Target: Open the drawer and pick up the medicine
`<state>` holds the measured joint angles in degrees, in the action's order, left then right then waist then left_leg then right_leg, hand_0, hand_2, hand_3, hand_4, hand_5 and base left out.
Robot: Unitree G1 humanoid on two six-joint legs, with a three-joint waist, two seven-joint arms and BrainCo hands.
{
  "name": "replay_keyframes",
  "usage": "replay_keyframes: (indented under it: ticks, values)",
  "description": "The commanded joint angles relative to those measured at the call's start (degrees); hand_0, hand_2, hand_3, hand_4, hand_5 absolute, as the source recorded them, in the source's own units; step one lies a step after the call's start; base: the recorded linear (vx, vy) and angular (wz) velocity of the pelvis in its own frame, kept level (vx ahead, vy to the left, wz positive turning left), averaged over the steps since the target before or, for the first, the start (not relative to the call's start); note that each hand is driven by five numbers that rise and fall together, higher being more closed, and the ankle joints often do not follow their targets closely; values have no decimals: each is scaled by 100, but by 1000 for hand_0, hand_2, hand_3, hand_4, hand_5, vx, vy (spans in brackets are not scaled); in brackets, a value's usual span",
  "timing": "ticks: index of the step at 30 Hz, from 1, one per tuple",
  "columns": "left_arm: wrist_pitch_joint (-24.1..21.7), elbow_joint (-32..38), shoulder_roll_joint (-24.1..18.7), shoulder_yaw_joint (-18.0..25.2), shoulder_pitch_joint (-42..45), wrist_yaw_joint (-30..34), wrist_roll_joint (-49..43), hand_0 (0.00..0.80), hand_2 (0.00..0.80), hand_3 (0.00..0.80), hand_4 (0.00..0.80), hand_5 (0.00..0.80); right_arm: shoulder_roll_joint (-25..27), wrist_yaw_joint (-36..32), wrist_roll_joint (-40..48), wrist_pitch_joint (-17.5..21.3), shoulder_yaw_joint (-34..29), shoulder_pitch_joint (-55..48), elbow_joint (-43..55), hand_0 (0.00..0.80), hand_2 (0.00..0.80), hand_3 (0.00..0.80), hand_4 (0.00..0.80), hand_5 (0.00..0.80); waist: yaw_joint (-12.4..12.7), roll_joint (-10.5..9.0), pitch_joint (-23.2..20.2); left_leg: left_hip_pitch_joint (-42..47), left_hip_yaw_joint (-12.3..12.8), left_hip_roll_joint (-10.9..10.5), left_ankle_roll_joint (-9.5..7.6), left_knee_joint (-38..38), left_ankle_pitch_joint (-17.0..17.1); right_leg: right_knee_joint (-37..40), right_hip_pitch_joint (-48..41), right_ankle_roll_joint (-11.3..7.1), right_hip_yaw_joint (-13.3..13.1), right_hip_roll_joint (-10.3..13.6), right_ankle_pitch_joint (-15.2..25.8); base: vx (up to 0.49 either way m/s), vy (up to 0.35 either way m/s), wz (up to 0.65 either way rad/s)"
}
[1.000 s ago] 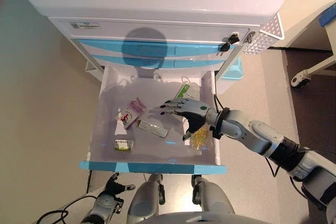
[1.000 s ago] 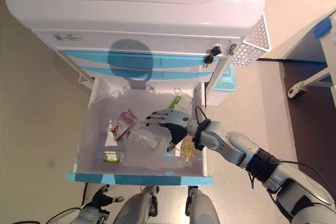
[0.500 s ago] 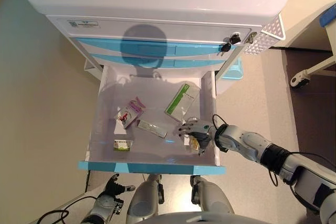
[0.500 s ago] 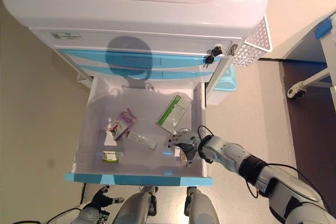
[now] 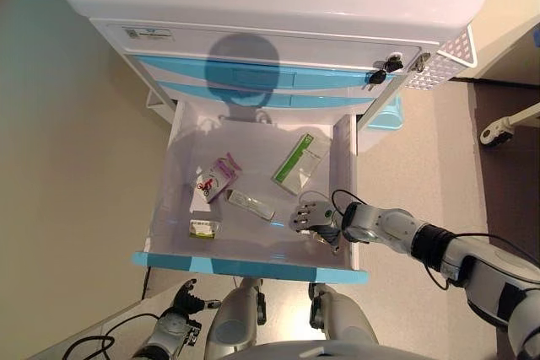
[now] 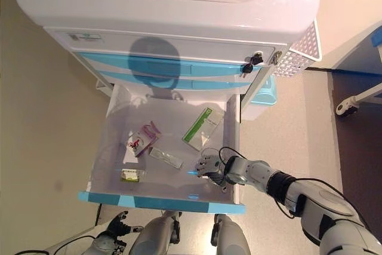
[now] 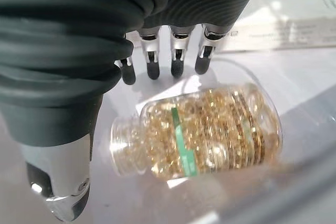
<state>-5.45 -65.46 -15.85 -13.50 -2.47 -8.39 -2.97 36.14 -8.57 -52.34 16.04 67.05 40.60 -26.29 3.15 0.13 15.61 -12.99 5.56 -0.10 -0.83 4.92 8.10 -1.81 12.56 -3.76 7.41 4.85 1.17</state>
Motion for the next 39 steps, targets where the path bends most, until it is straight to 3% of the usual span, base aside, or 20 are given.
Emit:
replay_keyframes:
  ticks: [1, 7, 11, 28, 35, 39]
  values:
    - [-31, -174, -36, -68, -137, 28, 191, 0, 0, 0, 0, 0, 244, -106, 16, 347, 352, 404, 670, 0, 0, 0, 0, 0, 48, -197, -24, -61, -198, -270, 69, -41, -246, -157, 543, -134, -94, 56, 456, 0, 0, 0]
    - [-19, -135, -113, 9, -149, 46, 213, 0, 0, 0, 0, 0, 751, -367, 203, 456, 643, 900, 1172, 0, 0, 0, 0, 0, 63, -191, 24, -101, -205, -271, 82, -35, -233, -186, 595, -136, -80, 57, 459, 0, -1, 1]
    - [-21, -95, -124, -4, -145, 44, 244, 0, 0, 0, 0, 0, 748, -379, 113, 414, 760, 981, 861, 0, 0, 0, 0, 0, 77, -162, 54, -112, -219, -270, 83, -36, -218, -184, 607, -131, -67, 51, 457, 2, -4, 2]
    - [-43, -31, -117, 80, -174, 139, 290, 0, 0, 0, 0, 0, 1574, -313, -60, 393, 560, 710, 716, 0, 0, 0, 0, 0, -11, -88, 129, -203, -201, -259, 108, -30, -189, -203, 713, -130, -109, 43, 473, -1, -1, 1]
    - [-34, 1, -68, 25, -216, 116, 336, 0, 0, 0, 0, 0, 1182, -345, -146, 254, 426, 524, 435, 0, 0, 0, 0, 0, -15, 16, 174, -242, -189, -268, 105, -27, -177, -225, 784, -120, -126, 48, 473, 0, 0, 0]
    - [-34, 34, -52, 34, -228, 115, 364, 0, 0, 0, 0, 0, 1214, -351, -118, 255, 357, 517, 604, 0, 0, 0, 0, 0, -39, 53, 210, -273, -180, -275, 107, -22, -166, -244, 835, -113, -149, 41, 472, 0, 0, 0]
